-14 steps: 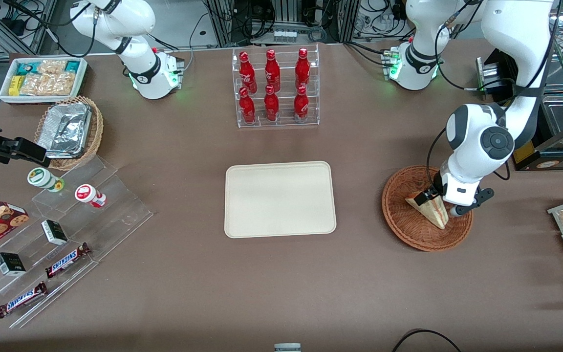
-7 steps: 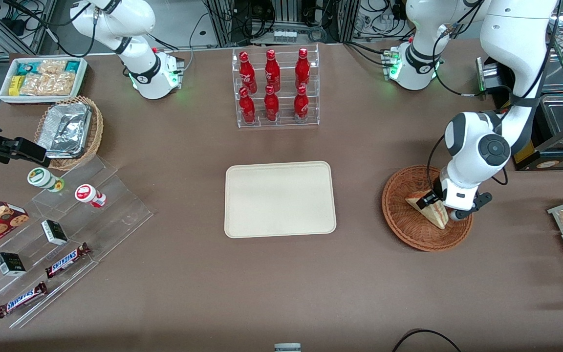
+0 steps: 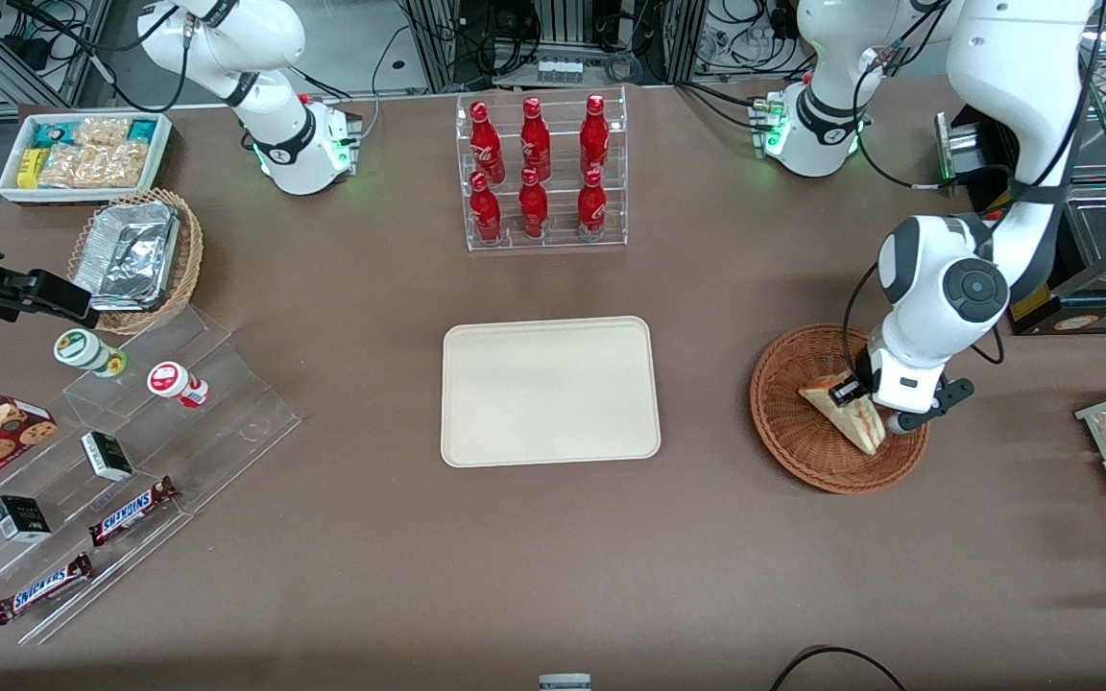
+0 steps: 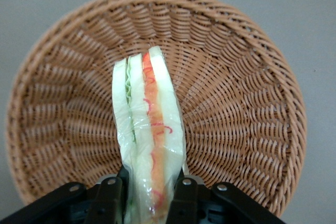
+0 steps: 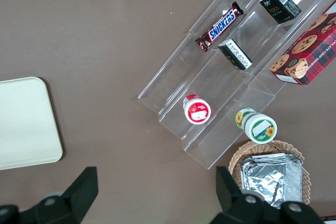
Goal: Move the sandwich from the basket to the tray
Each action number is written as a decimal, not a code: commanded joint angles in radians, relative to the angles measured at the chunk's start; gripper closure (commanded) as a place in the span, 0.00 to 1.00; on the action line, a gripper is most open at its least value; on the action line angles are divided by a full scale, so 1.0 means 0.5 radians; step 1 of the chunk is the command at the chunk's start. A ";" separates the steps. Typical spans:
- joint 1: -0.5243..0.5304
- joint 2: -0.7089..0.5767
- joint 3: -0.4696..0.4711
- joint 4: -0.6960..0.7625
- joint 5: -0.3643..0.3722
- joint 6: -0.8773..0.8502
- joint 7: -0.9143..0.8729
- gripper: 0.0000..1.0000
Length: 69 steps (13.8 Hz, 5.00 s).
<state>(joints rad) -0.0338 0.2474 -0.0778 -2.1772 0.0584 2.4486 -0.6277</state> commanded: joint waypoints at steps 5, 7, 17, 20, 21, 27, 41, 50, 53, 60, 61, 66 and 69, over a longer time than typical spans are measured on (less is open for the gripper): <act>-0.238 -0.105 -0.029 0.506 0.052 -0.684 -0.076 1.00; -0.428 -0.053 -0.029 0.642 0.040 -0.728 -0.168 1.00; -1.107 0.600 -0.029 1.317 0.033 -0.697 -0.365 1.00; -1.196 0.756 -0.035 1.412 0.024 -0.609 -0.337 1.00; -1.221 0.793 -0.056 1.412 0.024 -0.535 -0.343 1.00; -1.313 0.913 -0.087 1.412 0.024 -0.375 -0.263 1.00; -1.371 0.999 -0.130 1.418 0.034 -0.354 -0.232 0.00; -1.258 0.524 -0.059 1.425 0.027 -0.724 -0.242 0.00; -1.059 0.316 -0.059 1.418 0.039 -1.043 -0.260 0.00; -0.571 -0.022 -0.059 1.412 0.037 -1.519 0.073 0.00; -0.498 -0.053 -0.059 1.412 0.033 -1.598 0.217 0.00; -0.185 -0.197 -0.059 1.375 0.021 -1.700 0.680 0.00; -0.016 -0.274 -0.059 1.369 -0.021 -1.789 0.957 0.00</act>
<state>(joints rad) -0.0900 0.1635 -0.0955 -1.4597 0.0704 1.5737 -0.2196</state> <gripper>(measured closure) 0.000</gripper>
